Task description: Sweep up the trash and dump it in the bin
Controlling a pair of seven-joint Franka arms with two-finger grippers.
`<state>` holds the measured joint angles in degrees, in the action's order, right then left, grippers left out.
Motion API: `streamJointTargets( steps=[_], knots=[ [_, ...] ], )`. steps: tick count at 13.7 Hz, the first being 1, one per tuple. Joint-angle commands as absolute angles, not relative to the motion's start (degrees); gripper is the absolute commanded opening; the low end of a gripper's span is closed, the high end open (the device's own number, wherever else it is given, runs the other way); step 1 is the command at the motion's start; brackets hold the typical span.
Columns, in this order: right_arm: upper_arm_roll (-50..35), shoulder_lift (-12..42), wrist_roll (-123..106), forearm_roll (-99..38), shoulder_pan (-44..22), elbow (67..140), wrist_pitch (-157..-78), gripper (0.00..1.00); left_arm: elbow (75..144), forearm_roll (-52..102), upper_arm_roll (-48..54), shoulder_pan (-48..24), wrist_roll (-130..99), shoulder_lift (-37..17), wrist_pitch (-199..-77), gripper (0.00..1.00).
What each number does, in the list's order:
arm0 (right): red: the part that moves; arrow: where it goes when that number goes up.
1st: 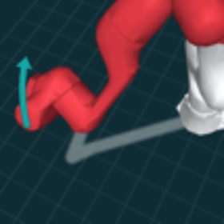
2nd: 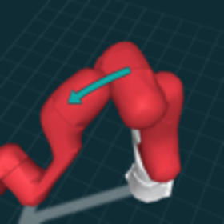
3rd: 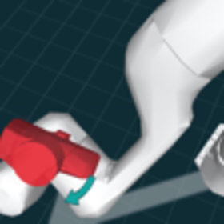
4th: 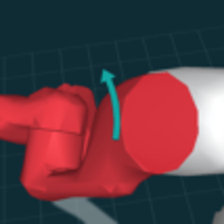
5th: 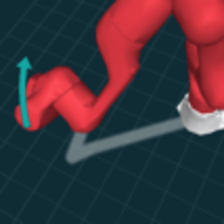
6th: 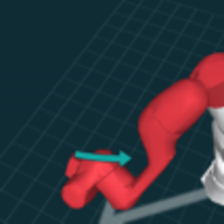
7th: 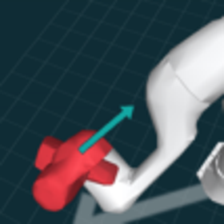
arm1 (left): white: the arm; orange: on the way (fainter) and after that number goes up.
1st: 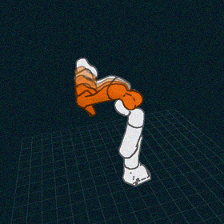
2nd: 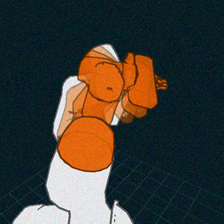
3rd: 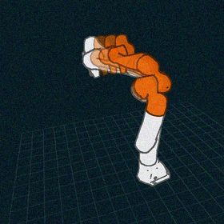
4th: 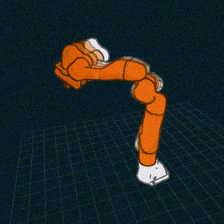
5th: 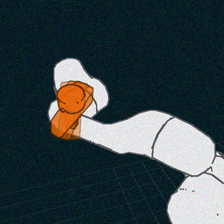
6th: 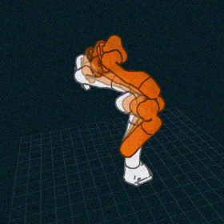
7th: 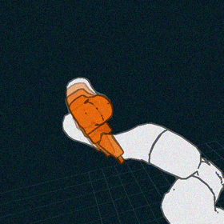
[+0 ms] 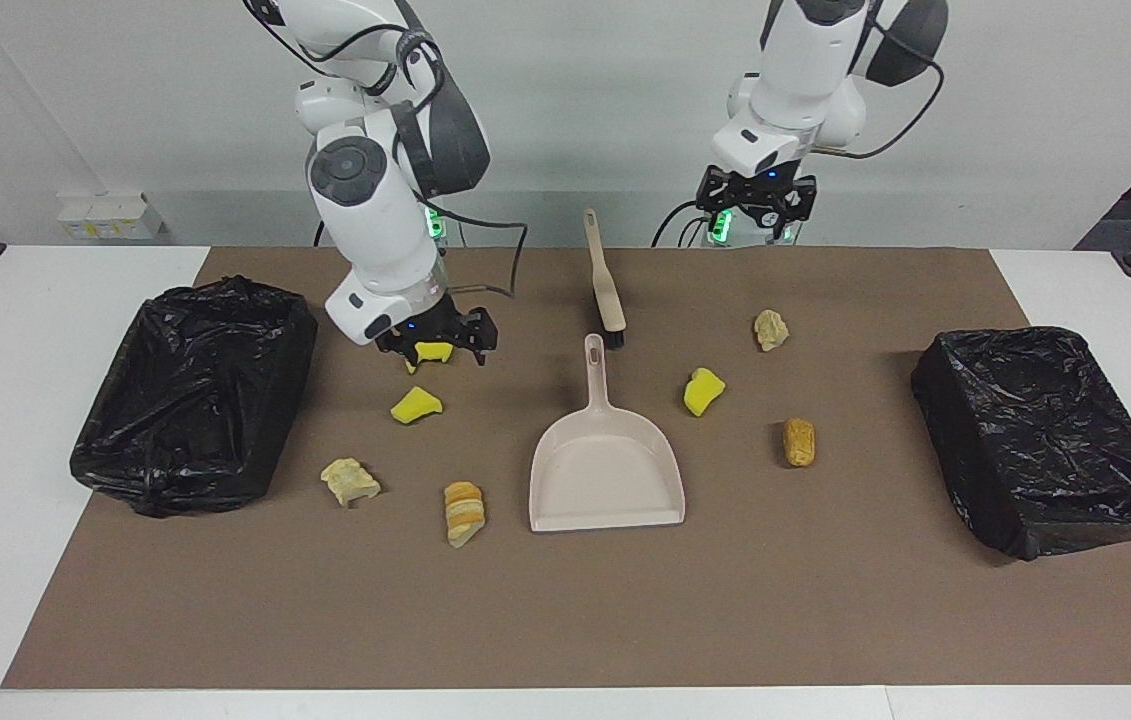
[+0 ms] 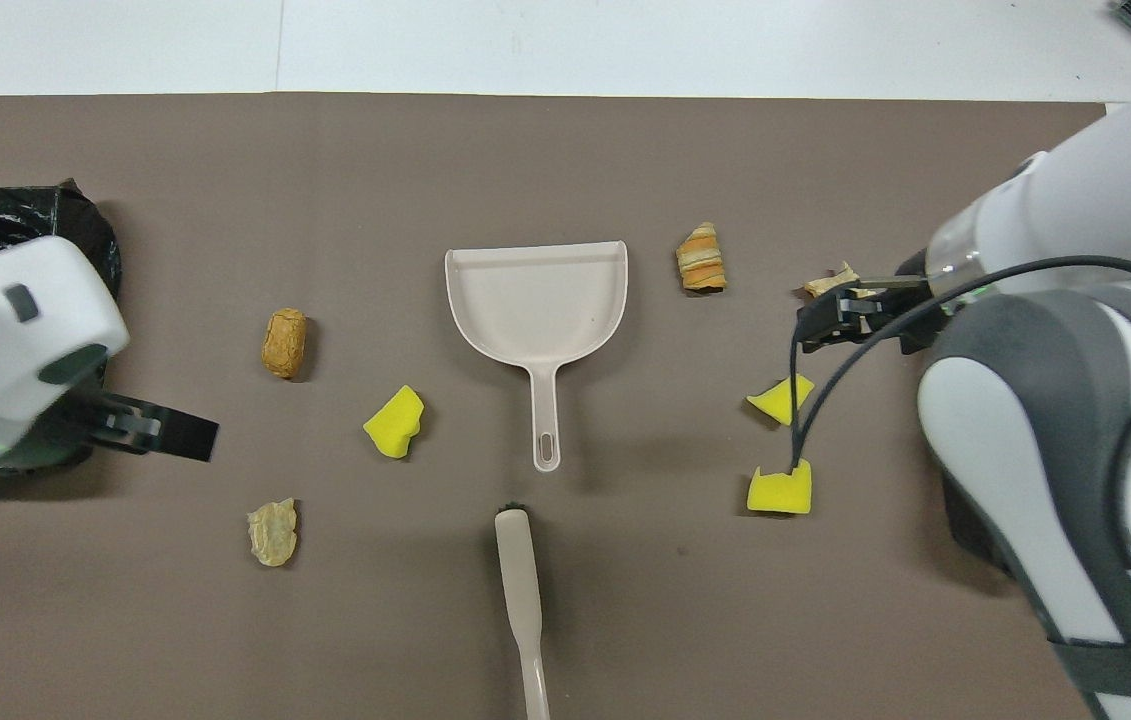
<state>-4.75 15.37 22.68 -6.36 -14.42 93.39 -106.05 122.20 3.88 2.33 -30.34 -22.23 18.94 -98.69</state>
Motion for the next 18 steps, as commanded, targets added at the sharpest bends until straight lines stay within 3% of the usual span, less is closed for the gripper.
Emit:
streamJointTargets(
  steps=[1, 8, 10, 12, 13, 14, 15, 17, 18],
  knots=[
    [-4.6, 19.0, 30.8, -6.6, -19.4, 91.9, -109.5, 1.0, 130.4, 6.1, 1.1, -36.8, -30.5, 22.1, -105.6, 1.0],
    [-4.4, 29.3, 48.5, -4.0, -31.3, 86.9, -114.8, 1.0, 144.3, 6.2, 1.1, -54.4, -48.7, 19.6, -125.3, 1.0],
    [-4.5, 29.6, 48.0, -1.0, -32.1, 87.4, -115.9, 1.0, 144.7, 6.2, 1.1, -56.8, -50.4, 15.8, -128.3, 1.0],
    [-4.7, 29.5, 46.6, 1.1, -32.0, 89.0, -116.4, 0.93, 144.7, 6.2, 1.1, -59.8, -53.6, 11.4, -133.3, 1.0],
    [-4.7, 29.4, 45.5, 0.9, -32.1, 89.3, -116.2, 0.79, 144.7, 6.2, 1.1, -60.0, -54.1, 10.8, -134.3, 1.0],
    [-4.7, 29.3, 44.0, 1.1, -32.2, 89.2, -115.5, 0.54, 144.7, 6.2, 1.2, -60.0, -54.1, 10.7, -134.0, 1.0],
    [-4.7, 29.2, 41.9, 1.2, -32.5, 89.1, -115.3, 0.44, 144.7, 6.2, 1.2, -60.1, -54.2, 10.8, -133.7, 0.96],
    [-4.7, 29.2, 39.6, 1.2, -32.6, 89.1, -115.5, 0.0, 144.5, 6.2, 1.1, -60.0, -53.0, 10.7, -133.1, 0.63],
    [-4.6, 29.2, 39.5, 1.2, -32.6, 89.1, -115.5, 0.0, 144.2, 6.2, 1.1, -59.9, -53.0, 10.5, -132.1, 0.42]
  ],
)
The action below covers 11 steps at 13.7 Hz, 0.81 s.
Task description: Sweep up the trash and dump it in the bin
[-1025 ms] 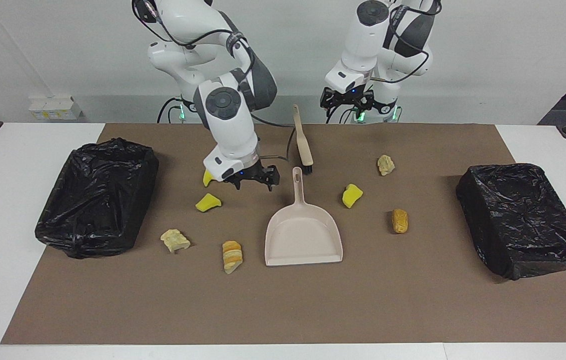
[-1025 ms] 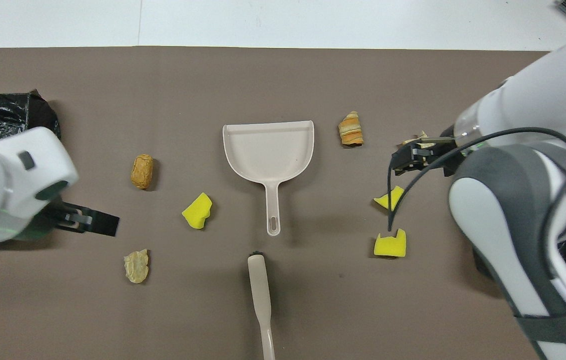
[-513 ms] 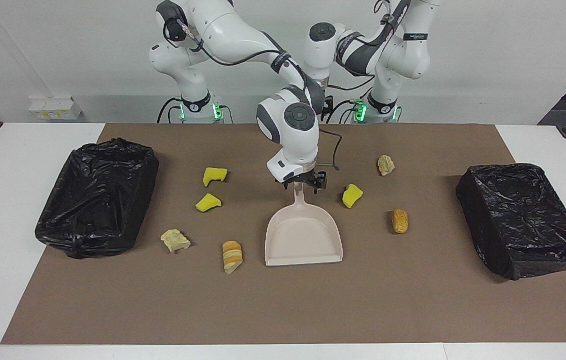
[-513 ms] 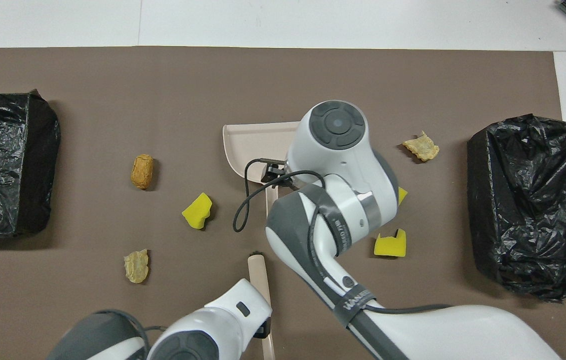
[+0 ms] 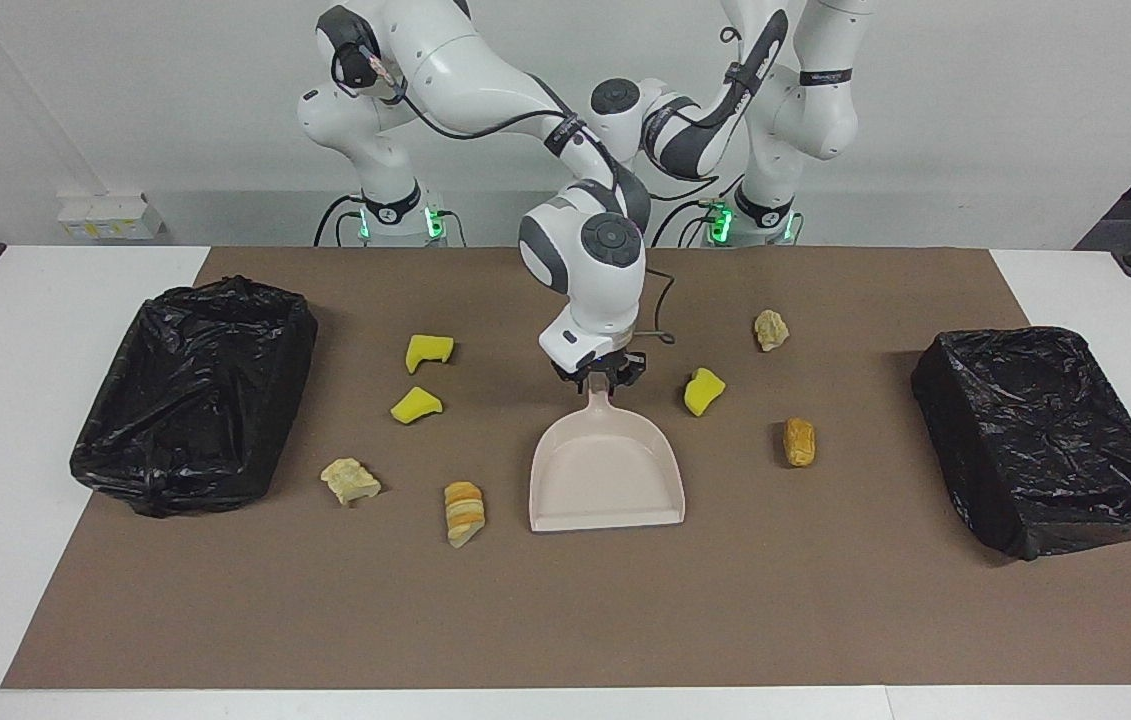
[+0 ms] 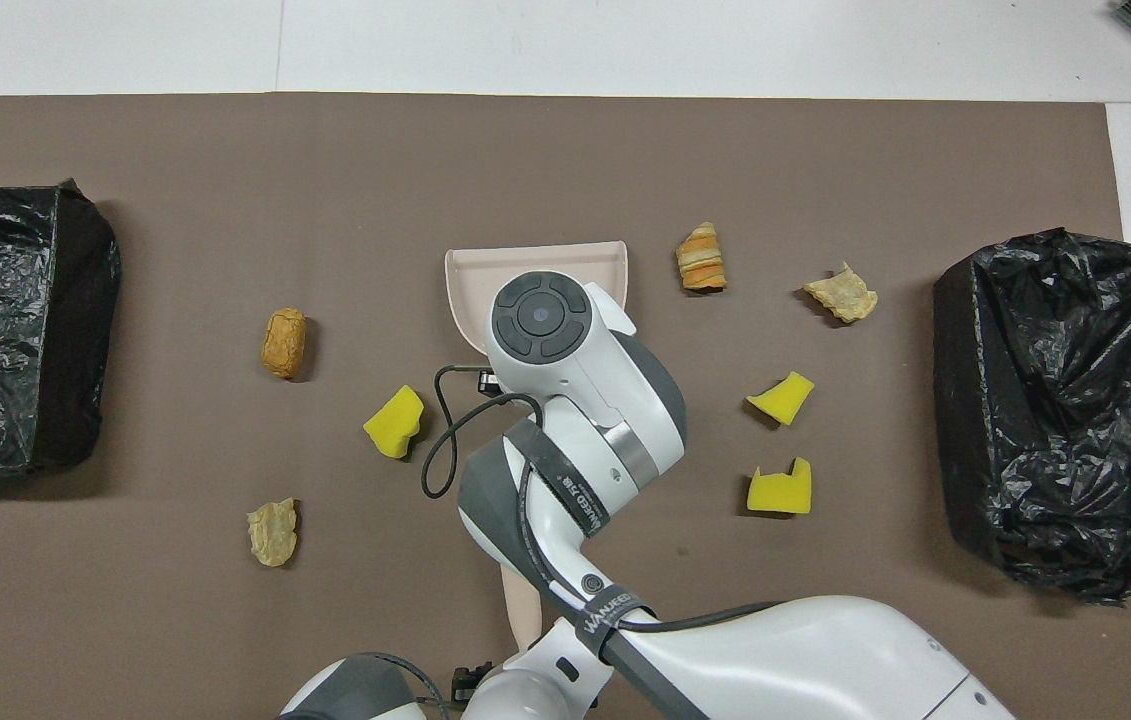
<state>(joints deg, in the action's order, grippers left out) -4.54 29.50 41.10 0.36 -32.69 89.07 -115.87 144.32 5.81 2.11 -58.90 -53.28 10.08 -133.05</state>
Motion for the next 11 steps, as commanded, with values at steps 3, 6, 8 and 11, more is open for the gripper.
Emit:
streamJointTargets(
  steps=[3, 6, 8, 11],
  knots=[
    [-4.6, 28.5, 33.1, 1.0, -31.7, 88.9, -115.8, 0.0, 144.1, 6.2, 1.1, -59.6, -52.2, 11.0, -127.4, 0.03],
    [-4.6, 26.0, 18.3, 1.1, -29.1, 89.2, -114.6, 0.0, 141.6, 6.2, 0.2, -58.4, -45.6, 11.9, -120.1, 0.0],
    [-4.6, 23.7, 7.0, 1.1, -25.9, 89.3, -111.5, 0.0, 138.6, 5.9, 0.1, -52.3, -41.4, 12.4, -113.0, 0.0],
    [-4.6, 19.4, -15.2, 0.6, -20.5, 92.2, -108.6, 0.0, 137.5, 5.4, 0.1, -42.3, -34.1, 16.7, -108.2, 0.0]
  ],
)
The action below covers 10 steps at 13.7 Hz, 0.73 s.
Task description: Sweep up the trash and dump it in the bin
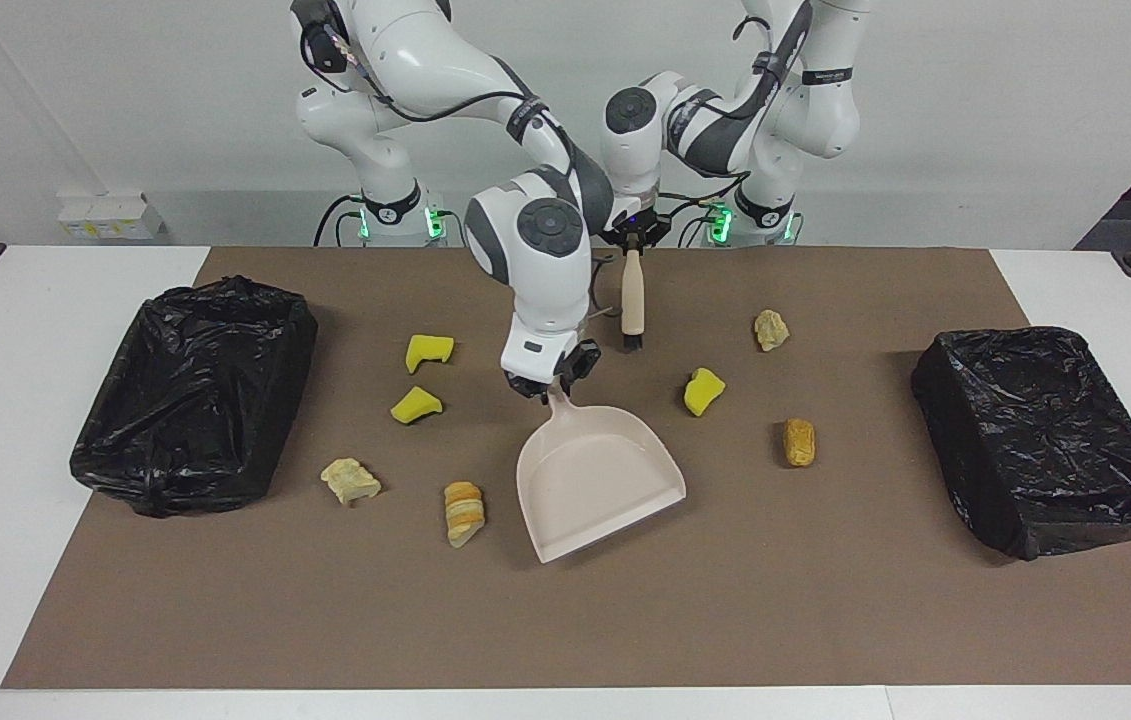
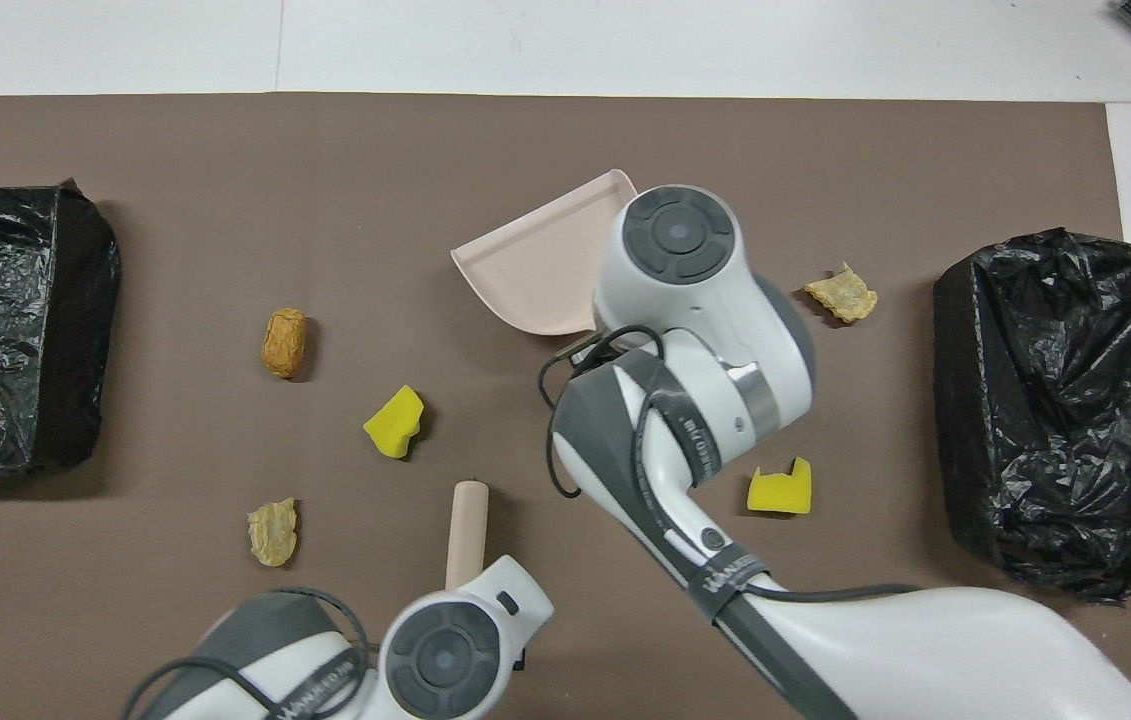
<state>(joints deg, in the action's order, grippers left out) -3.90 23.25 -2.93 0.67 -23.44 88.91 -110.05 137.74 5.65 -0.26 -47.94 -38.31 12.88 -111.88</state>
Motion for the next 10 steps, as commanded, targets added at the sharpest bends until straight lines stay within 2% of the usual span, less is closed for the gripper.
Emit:
streamJointTargets(
  steps=[1, 6, 8, 10],
  knots=[
    [-4.6, 18.8, -21.7, 0.5, -19.0, 92.5, -107.0, 0.0, 137.5, 5.2, -0.1, -39.2, -33.1, 17.8, -107.0, 0.0],
    [-4.5, 16.8, -40.5, 6.0, -17.4, 93.7, -101.0, 0.0, 137.5, -1.8, -0.1, -26.2, -30.0, 19.4, -99.2, 0.0],
    [-4.6, 14.3, -47.7, 9.8, -18.8, 98.1, -102.7, 0.0, 138.2, -1.8, 0.1, -21.3, -32.2, 21.0, -91.7, 0.0],
    [-4.6, 12.1, -55.3, 10.1, -19.4, 102.8, -106.1, 0.0, 140.1, -1.9, 0.1, -20.7, -43.3, 22.8, -90.3, 0.0]
  ],
)
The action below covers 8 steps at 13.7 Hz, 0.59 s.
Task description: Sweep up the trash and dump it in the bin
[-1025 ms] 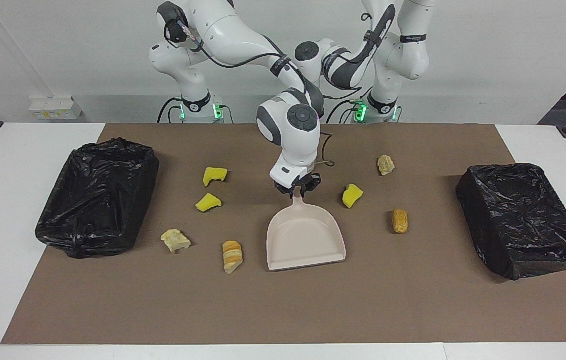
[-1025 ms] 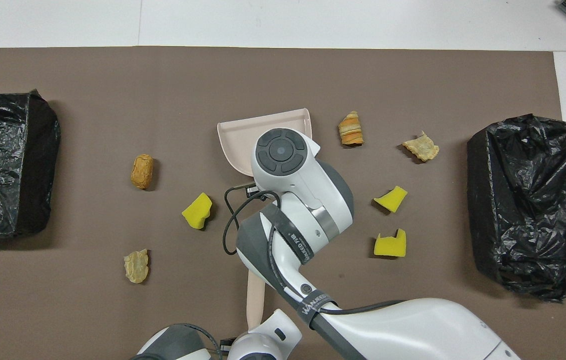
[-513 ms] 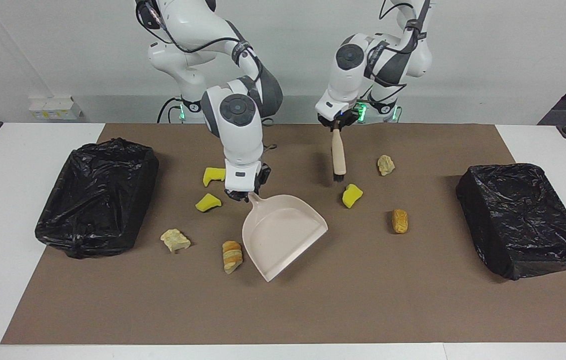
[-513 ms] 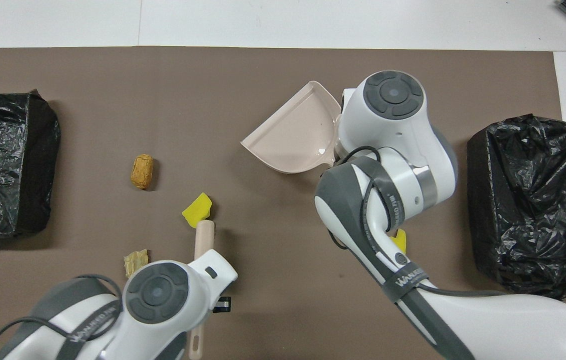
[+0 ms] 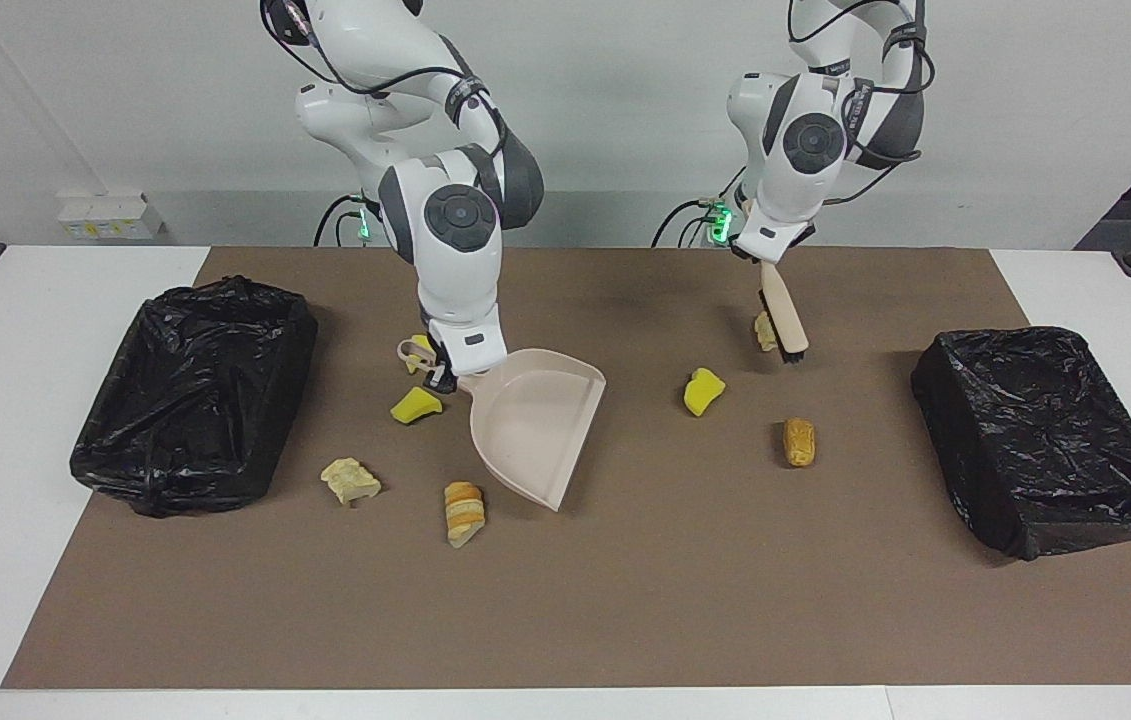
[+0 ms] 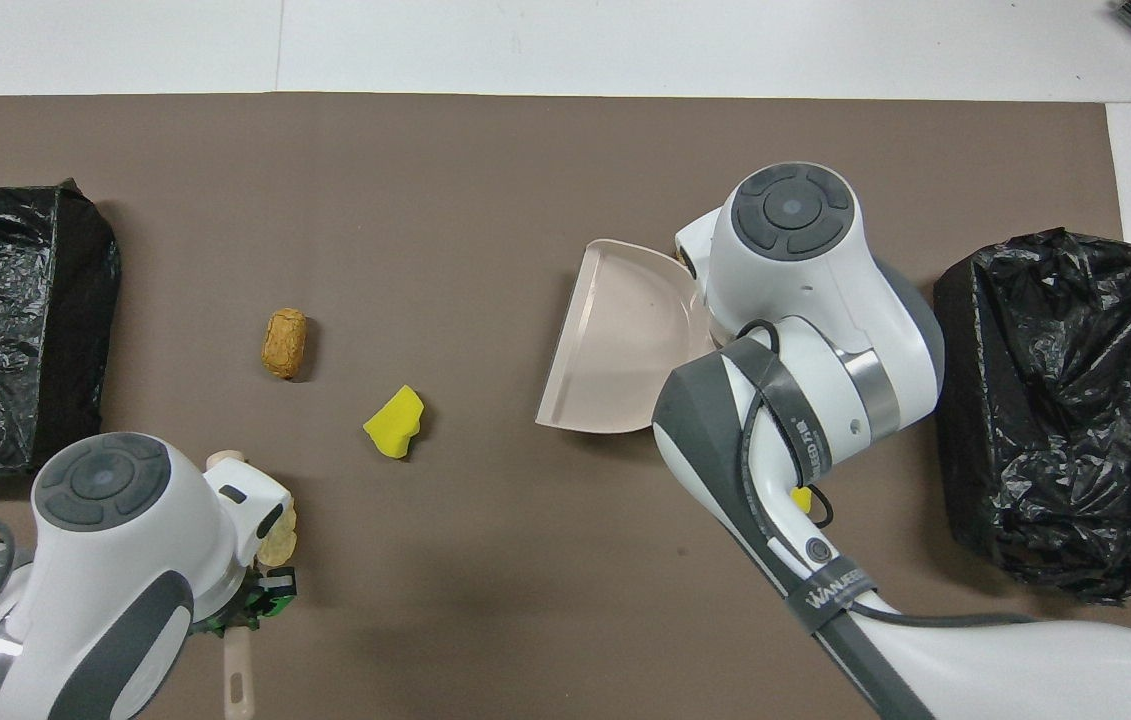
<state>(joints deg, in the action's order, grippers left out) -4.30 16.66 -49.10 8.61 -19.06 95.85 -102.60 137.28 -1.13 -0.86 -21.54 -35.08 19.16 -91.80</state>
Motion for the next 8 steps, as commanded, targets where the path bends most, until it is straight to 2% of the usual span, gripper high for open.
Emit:
streamJointTargets(
  steps=[1, 4, 6, 8],
  knots=[
    [-4.6, 10.6, -56.1, 10.4, -20.1, 105.1, -106.8, 0.0, 141.4, -1.8, 0.3, -20.7, -47.9, 24.2, -90.5, 0.0],
    [-4.6, 10.2, -56.1, 13.1, -23.7, 107.4, -107.7, 0.0, 145.6, -1.8, 0.5, -21.4, -58.2, 25.4, -92.0, 0.0],
    [-4.6, 10.5, -55.5, 13.1, -24.3, 109.4, -112.1, 0.0, 149.0, -1.1, 0.5, -23.6, -64.7, 25.0, -97.7, 0.0],
    [-4.6, 12.4, -55.6, 13.2, -25.2, 110.8, -116.1, 0.0, 148.4, 1.0, 0.5, -24.4, -68.3, 20.8, -104.5, 0.0]
  ],
)
